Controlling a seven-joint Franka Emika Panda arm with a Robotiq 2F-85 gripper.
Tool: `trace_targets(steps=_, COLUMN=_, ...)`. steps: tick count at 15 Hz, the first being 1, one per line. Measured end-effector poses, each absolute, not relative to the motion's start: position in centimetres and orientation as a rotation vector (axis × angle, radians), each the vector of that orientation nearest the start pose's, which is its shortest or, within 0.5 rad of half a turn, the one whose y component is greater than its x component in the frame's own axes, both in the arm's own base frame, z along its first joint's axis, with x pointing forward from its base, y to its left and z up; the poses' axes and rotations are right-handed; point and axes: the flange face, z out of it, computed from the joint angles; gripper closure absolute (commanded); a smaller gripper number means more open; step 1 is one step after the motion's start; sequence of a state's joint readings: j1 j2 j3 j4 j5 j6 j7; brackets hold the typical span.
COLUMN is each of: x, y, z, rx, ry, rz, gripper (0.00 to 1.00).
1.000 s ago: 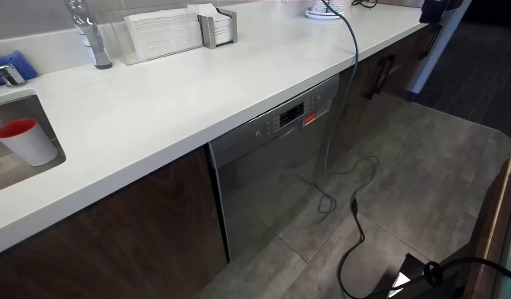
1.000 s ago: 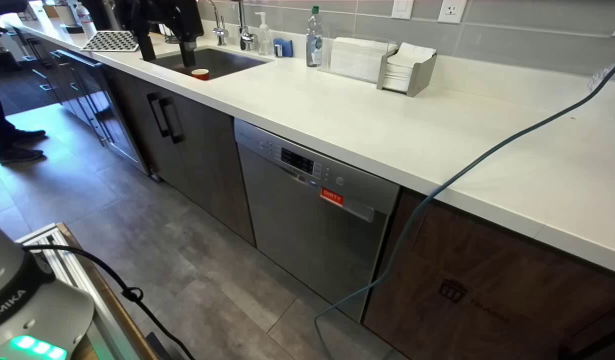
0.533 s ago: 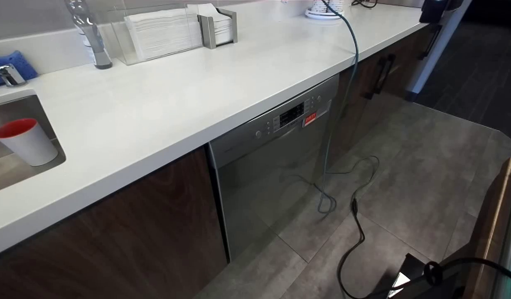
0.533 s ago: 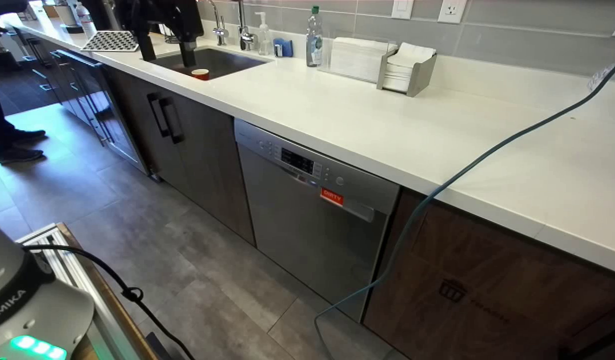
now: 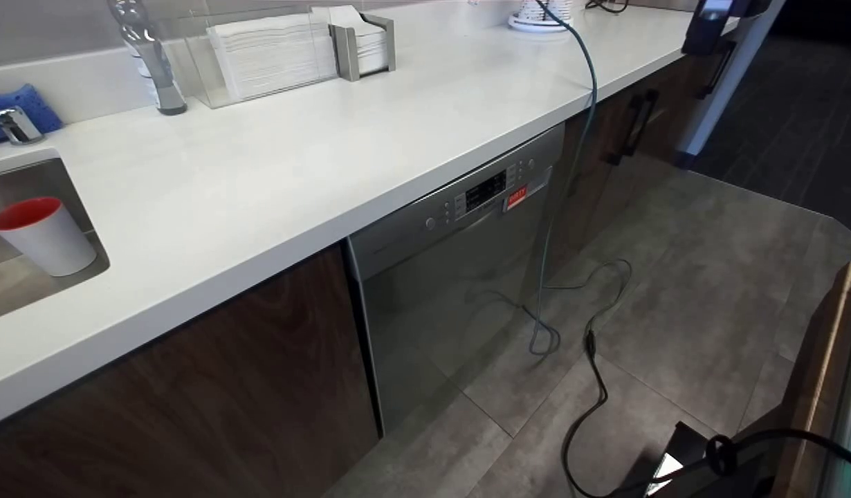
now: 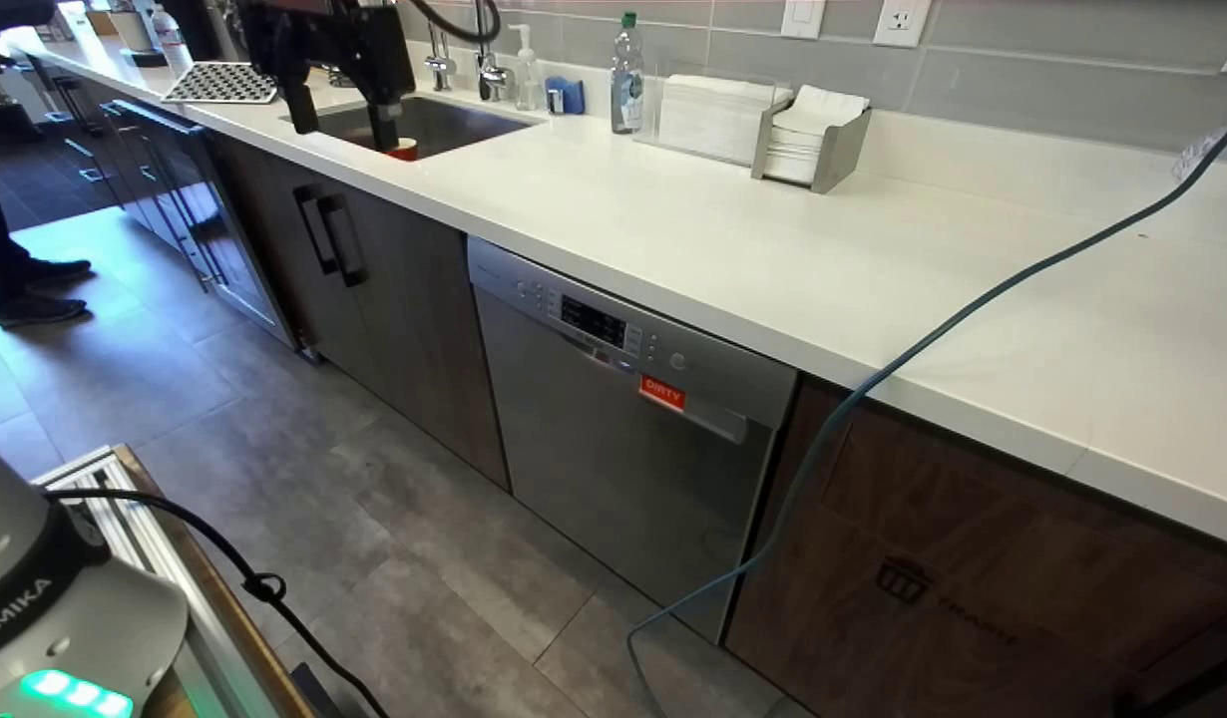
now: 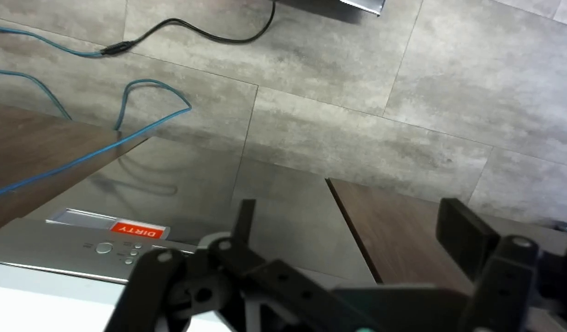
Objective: Press a button on the dishwasher.
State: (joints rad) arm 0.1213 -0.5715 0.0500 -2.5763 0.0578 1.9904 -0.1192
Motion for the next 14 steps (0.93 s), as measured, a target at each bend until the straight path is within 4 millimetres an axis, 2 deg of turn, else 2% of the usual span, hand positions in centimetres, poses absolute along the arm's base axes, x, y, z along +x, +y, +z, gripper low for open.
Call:
trace_targets(steps=4, x=37.0, y=5.4, z=38.8, rx=-2.953, ry=-0.376, rz=-0.017, gripper=0.00)
trace_targets(steps=7, x=37.4, y=4.5, z=34.6, rx=-2.897, ry=-0.295, rz=-0.031, gripper=0.00)
trace_targets(steps=10, x=38.0, y=3.8, z=31.6, rx=-2.833, ry=-0.178, rz=-0.097, gripper=0.00)
trace_targets(steps=14, x=38.9, y=2.9, z=28.6, rx=-2.740, ry=-0.038, rz=-0.221, gripper=0.00)
